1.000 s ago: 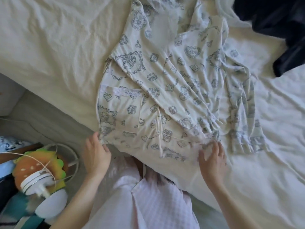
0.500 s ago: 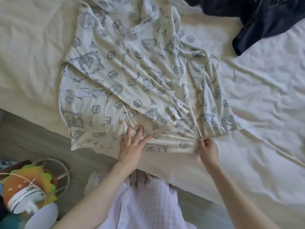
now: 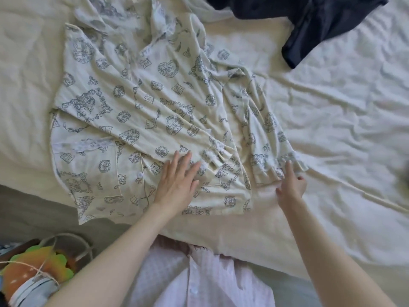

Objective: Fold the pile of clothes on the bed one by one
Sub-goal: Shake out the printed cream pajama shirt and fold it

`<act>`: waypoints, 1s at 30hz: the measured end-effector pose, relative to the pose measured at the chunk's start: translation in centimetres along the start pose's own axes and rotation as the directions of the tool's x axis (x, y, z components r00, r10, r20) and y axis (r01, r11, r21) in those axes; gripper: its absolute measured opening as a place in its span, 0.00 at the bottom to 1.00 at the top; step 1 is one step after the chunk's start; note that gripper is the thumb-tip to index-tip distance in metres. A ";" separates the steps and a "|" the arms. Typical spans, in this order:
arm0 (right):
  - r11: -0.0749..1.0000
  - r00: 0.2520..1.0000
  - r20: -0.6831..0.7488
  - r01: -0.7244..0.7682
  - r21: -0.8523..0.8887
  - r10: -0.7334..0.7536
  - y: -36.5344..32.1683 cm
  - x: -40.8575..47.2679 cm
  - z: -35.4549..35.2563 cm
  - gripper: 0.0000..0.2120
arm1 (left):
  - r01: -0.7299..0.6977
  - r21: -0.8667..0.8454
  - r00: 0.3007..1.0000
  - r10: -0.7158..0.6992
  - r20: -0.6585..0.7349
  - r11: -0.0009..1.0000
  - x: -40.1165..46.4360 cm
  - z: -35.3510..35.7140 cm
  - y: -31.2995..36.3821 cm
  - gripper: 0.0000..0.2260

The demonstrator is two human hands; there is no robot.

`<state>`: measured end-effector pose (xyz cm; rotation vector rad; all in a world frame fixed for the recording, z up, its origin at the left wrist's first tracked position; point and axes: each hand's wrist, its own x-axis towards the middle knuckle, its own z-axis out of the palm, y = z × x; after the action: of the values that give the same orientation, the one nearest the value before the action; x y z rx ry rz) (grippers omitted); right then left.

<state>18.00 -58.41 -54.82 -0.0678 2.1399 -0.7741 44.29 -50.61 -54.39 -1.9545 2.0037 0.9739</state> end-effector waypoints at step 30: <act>0.072 0.549 0.807 0.834 -0.548 -0.216 0.1 -8.8 12.6 0.23 | 0.473 -0.788 0.656 -0.755 0.015 0.395 -2.2 -11.6 -17.8 0.09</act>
<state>32.96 -62.02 -54.48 -1.7032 1.5952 0.2916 64.98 -53.87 -49.98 -3.1591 0.6702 1.3921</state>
